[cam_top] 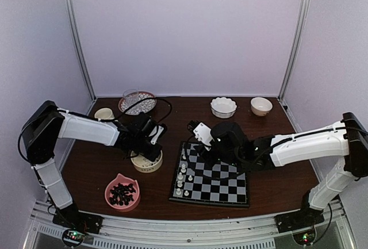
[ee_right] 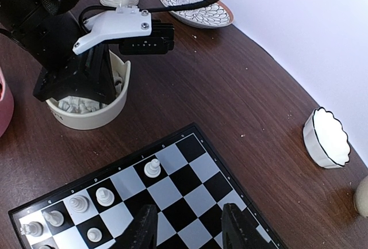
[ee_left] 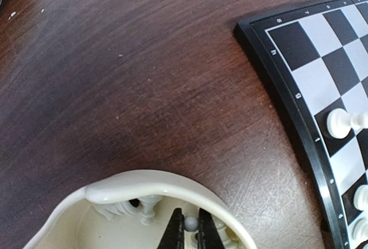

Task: Set up the chess pieces on the board
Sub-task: Pick up the pawn from the storage box, then place the pawn at g2.

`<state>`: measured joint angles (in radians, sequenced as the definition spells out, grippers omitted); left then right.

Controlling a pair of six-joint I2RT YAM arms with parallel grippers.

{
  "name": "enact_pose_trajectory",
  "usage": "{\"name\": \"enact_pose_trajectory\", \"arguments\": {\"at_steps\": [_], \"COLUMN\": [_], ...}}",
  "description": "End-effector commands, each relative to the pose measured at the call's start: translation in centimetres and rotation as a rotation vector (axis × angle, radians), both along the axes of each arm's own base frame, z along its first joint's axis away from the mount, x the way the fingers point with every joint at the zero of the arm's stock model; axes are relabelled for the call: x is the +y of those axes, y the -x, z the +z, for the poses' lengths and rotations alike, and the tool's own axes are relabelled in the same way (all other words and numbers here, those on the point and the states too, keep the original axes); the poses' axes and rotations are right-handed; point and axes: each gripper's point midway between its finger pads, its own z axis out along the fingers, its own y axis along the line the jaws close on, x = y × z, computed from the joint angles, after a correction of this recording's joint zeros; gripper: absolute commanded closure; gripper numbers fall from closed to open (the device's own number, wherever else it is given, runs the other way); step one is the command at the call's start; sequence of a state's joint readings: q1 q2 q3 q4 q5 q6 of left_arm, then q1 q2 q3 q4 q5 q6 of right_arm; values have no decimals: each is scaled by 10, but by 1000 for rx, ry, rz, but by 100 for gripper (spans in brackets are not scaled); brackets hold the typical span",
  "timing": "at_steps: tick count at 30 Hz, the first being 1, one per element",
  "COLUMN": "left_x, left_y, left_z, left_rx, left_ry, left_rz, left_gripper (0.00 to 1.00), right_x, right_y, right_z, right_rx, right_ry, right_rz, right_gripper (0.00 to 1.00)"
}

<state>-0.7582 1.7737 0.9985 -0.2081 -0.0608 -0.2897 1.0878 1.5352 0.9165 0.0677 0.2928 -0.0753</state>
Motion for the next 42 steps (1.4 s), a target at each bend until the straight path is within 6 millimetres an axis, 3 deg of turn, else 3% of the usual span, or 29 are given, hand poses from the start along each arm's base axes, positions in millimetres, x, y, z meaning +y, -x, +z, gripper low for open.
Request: {"name": "enact_pose_trajectory", "arguments": {"at_steps": [1, 15, 22, 27, 35, 42], "left_x": [-5, 4, -25, -46, -75, -97], "left_y": [-10, 15, 55, 91, 143, 165], "left_z": [17, 59, 93, 112, 118, 104], "left_rx": [-45, -88, -64, -108, -158, -148], "left_ry": [31, 153, 356, 409, 412, 355], "left_rz": [-2, -24, -225, -390, -607, -697], "left_gripper": [97, 99, 99, 99, 99, 99], "right_x": [-2, -14, -31, -49, -70, -81], "right_y": [-2, -3, -8, -15, -28, -32], "right_z": [7, 15, 23, 26, 24, 25], "right_rx": [-12, -54, -103, -127, -126, -121], "right_ry": [-25, -67, -103, -127, -153, -189], "right_rz": [-7, -52, -120, -194, -279, -323], "right_gripper": [59, 59, 60, 59, 59, 59]}}
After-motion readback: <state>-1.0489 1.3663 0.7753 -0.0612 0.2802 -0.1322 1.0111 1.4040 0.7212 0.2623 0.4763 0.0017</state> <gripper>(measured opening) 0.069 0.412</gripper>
